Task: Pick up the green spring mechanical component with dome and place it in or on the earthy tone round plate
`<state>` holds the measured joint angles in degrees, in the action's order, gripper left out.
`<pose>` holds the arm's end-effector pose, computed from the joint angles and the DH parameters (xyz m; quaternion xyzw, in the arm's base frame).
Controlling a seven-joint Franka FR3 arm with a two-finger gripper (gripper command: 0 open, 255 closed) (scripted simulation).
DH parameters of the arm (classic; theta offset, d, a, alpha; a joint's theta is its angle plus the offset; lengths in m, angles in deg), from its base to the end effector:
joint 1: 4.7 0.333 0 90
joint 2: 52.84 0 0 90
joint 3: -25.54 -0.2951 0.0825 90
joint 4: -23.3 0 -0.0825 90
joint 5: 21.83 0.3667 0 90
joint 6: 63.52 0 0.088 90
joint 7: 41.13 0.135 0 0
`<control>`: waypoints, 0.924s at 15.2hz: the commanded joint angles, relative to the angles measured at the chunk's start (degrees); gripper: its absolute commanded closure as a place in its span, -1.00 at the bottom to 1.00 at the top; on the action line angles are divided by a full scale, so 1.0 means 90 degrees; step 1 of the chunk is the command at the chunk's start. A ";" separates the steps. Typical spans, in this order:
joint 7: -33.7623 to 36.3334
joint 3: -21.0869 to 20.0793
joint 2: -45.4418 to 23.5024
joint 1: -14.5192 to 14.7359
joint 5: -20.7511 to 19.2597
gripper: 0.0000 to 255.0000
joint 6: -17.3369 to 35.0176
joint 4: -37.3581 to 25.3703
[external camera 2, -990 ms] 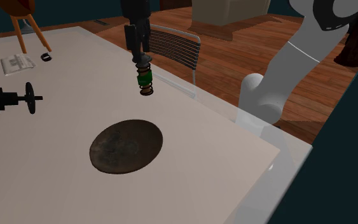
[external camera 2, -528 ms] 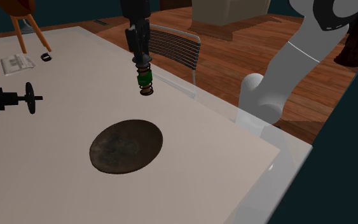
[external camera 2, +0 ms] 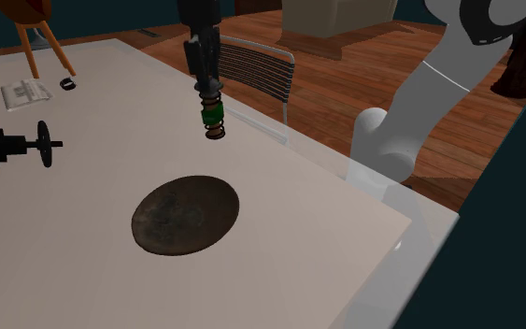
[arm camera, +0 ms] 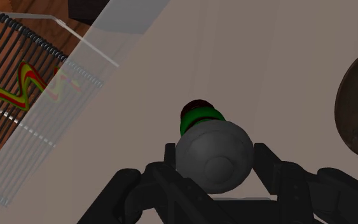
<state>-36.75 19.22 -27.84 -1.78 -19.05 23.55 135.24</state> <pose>0.3933 0.0793 0.6011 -0.9993 -0.0385 0.0002 0.0009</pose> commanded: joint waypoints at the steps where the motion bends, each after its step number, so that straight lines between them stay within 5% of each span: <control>1: 0.0000 0.0004 -0.0043 -0.0004 -0.0005 1.00 -0.0122 -0.0163; 14: 0.0046 0.0001 -0.0545 -0.0024 -0.0048 1.00 -0.1256 -0.1798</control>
<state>-36.44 19.29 -32.19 -2.00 -19.46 13.12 120.49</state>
